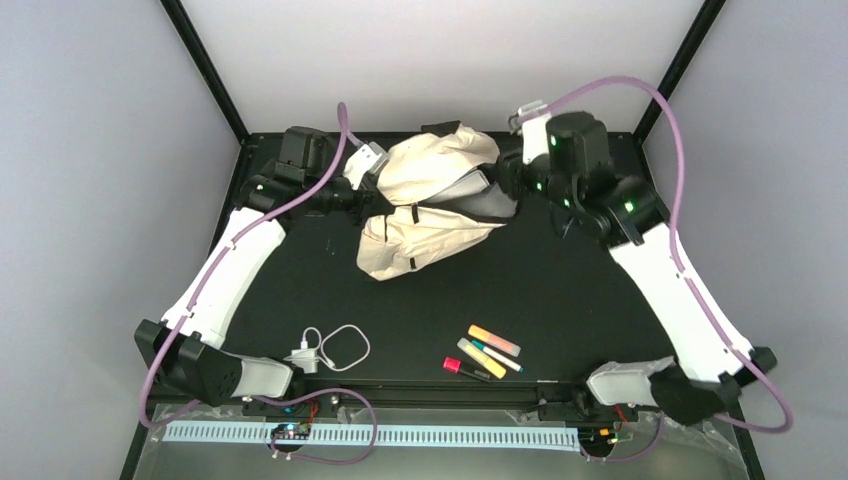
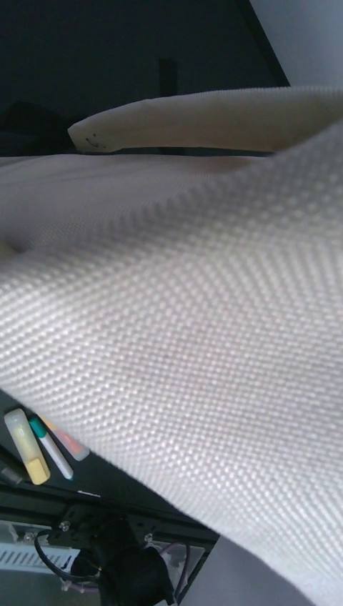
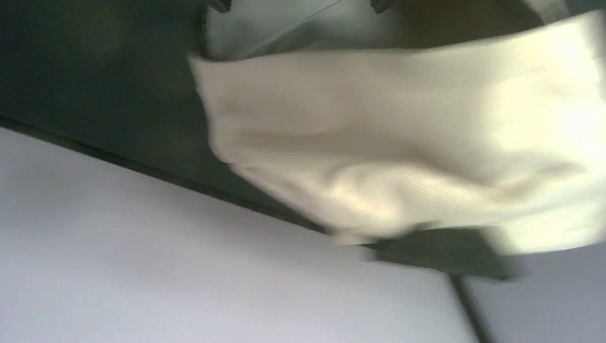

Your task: Pack the student bag

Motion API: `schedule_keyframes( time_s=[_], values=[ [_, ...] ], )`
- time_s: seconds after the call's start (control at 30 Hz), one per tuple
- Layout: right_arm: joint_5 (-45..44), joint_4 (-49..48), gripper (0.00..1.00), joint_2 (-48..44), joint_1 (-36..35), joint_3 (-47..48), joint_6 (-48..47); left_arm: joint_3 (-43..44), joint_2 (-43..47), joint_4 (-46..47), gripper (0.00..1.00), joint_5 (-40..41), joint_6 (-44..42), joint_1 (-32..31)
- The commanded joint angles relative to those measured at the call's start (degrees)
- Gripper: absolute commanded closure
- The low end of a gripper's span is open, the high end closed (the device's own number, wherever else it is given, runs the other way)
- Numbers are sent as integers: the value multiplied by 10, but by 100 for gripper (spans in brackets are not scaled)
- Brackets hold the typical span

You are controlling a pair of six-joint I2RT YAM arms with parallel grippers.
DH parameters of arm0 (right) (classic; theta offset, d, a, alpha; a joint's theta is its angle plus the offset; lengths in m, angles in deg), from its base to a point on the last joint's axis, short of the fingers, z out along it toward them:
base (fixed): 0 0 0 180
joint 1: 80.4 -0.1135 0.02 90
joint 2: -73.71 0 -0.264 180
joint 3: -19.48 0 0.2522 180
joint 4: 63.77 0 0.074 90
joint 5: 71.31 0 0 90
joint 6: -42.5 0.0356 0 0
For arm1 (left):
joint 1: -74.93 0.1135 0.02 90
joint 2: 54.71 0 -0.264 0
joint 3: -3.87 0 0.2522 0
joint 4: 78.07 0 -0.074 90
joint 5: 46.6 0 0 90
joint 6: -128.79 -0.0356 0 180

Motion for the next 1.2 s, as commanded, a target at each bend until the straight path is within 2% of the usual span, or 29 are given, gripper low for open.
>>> schedule_keyframes(
  time_s=[0.0,0.07,0.17,0.23,0.3,0.4,0.47,0.63,0.7,0.77,0.97,1.03,1.17],
  values=[
    [44,-21,51,-79,-86,-48,-4,58,4,1,98,0,55,-9],
    [121,-74,50,-103,-96,-78,15,72,2,-10,98,1,60,-13],
    [173,-124,52,-127,-97,-97,47,96,0,-24,98,10,70,-16],
    [248,-190,57,-137,-106,-154,97,116,0,-33,98,11,73,-18],
    [274,-282,59,-136,-139,-222,138,130,-3,-40,98,10,73,-23],
    [171,-310,70,-107,-171,-240,145,135,-6,-41,98,7,69,-28],
    [120,-327,71,-92,-171,-245,138,133,-5,-38,98,5,69,-30],
    [115,-369,63,-40,-172,-245,122,131,-2,-37,98,-7,65,-35],
    [84,-371,61,-25,-171,-246,123,130,-1,-39,98,-7,61,-40],
    [56,-382,60,-22,-172,-254,108,131,1,-40,99,-9,58,-44],
    [44,-455,60,-14,-172,-286,70,132,0,-46,98,-19,46,-53],
    [39,-460,65,-2,-172,-280,62,133,0,-46,98,-21,44,-55],
    [13,-451,84,4,-171,-271,52,136,1,-50,98,-23,40,-55]
  ],
)
